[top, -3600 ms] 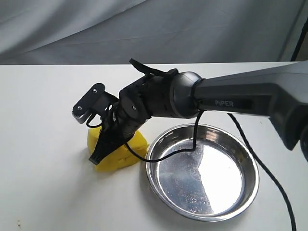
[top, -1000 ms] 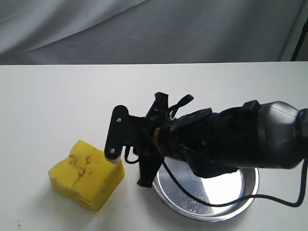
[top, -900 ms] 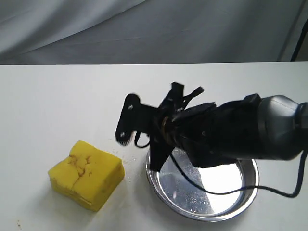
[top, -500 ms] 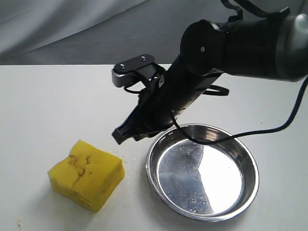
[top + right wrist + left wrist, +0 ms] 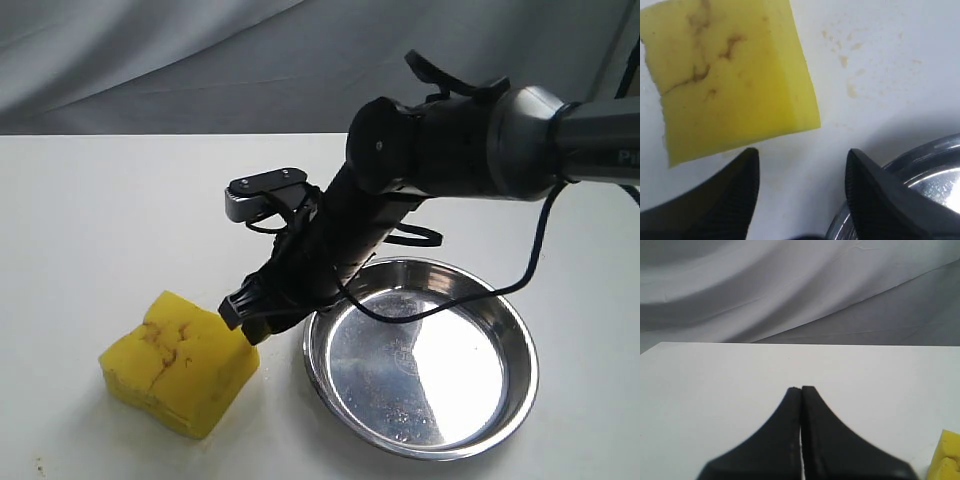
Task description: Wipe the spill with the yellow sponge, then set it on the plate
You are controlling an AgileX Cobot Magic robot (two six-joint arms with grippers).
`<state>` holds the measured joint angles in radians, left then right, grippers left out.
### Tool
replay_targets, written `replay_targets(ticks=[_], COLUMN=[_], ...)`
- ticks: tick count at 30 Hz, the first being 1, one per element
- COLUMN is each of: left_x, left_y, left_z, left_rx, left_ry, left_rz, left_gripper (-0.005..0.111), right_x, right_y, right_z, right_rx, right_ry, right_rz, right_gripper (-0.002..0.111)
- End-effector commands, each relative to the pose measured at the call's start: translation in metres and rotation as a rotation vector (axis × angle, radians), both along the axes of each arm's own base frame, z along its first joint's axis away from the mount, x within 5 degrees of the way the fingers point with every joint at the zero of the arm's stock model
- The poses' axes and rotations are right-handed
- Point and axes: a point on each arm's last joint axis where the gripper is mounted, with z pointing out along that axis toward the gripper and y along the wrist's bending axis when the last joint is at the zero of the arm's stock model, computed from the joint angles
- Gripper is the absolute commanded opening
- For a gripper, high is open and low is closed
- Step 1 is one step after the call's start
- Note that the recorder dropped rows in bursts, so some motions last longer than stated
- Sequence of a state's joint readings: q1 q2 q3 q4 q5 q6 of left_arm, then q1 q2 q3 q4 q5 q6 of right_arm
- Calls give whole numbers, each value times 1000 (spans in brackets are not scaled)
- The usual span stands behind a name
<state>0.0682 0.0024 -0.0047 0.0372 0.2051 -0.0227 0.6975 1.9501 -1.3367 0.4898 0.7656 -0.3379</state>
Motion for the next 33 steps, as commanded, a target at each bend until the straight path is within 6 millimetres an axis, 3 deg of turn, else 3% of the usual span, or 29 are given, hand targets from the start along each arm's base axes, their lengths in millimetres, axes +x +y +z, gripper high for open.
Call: replay_targets(ticks=[1,9,16,19,24,28,33], left_x=[0,0,0,0,0,0,0], left_y=[0,0,0,0,0,0,0], left_z=[-1,-1,-1,-1,-1,-1,-1], left_rx=[-1,-1,-1,-1,-1,-1,-1], left_ry=[-1,-1,-1,-1,-1,-1,-1], left_rz=[2,2,2,2,2,2,2], left_gripper=[0,0,0,0,0,0,0], right_x=[0,-17,-14,-16,-20,-32,-41], right_y=[12,46,51,52,46,33,28], right_z=[3,-12,-47,-53,-56,-61,-61], right_rx=[42,60,17,5,-72,-203,-229], right_ry=[-96,-246,-208,-192,-174,-60,23], right_rz=[29,162,140,148,238,381,465], right_gripper=[50,66,64,55,24,3,0])
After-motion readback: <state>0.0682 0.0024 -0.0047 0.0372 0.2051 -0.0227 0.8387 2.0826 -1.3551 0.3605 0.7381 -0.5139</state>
